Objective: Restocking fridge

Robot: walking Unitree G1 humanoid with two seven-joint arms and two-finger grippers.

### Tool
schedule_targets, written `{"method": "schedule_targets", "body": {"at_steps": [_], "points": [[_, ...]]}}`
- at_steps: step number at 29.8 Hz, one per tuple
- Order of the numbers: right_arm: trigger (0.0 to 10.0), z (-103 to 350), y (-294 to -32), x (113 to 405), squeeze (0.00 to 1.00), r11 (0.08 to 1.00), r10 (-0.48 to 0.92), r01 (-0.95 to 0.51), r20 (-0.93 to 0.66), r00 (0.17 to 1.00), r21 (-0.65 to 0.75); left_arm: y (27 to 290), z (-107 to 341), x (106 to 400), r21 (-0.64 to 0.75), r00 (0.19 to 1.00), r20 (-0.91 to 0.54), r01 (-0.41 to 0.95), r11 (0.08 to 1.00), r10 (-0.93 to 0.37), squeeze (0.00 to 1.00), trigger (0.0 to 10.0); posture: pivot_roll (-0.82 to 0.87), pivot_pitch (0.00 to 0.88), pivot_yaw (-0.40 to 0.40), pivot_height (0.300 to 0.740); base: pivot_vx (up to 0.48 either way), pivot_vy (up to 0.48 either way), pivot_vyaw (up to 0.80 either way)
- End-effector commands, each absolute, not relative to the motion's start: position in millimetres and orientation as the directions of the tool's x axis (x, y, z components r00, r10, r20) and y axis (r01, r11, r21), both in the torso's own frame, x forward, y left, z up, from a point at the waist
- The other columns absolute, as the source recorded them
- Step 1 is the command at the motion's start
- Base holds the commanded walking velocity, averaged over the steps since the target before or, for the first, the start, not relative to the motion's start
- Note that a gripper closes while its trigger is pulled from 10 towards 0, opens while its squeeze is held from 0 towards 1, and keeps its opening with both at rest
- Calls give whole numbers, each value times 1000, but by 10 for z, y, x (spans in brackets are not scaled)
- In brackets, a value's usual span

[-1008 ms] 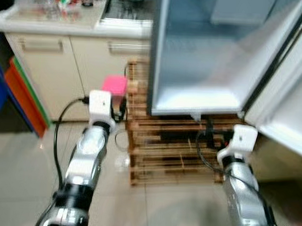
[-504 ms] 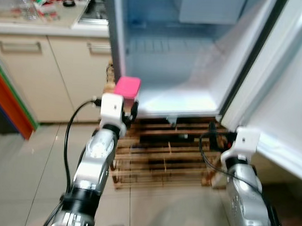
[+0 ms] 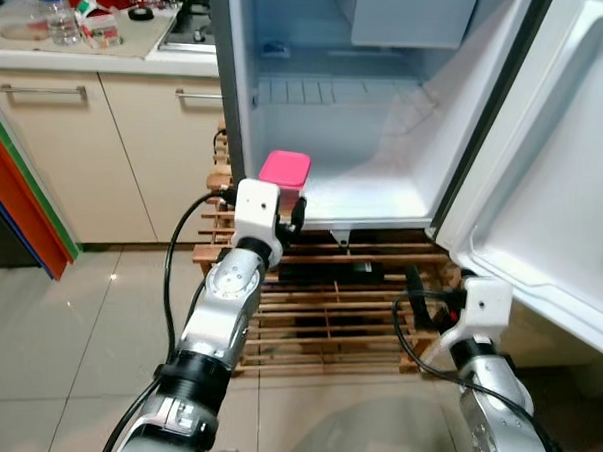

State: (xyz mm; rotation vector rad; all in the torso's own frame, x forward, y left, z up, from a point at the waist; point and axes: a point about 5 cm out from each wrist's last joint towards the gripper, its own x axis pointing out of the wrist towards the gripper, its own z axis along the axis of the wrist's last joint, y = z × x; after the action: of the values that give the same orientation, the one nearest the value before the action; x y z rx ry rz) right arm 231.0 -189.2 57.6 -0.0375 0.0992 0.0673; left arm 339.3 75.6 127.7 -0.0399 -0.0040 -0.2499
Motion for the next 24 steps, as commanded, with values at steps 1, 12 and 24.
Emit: {"method": "schedule_targets", "body": {"at_steps": [1,12,24], "points": [[10000,628,-1909,2255,0,992,101,-106,-79,992,-62,663,1378,3461,-38,964,43,262,964,-261,0,10000,-20,6,-8,740,454,0,0],[10000,576,-1899,2091,0,987,151,-157,-129,980,-41,549,1423,3549,-62,959,52,282,958,-279,0,10000,-48,25,5,740,475,0,0],[10000,536,-1913,2038,0,987,160,-163,-165,973,-9,486,1382,3550,-42,965,56,257,965,-255,0,10000,-46,37,-1,740,225,0,0]]}}
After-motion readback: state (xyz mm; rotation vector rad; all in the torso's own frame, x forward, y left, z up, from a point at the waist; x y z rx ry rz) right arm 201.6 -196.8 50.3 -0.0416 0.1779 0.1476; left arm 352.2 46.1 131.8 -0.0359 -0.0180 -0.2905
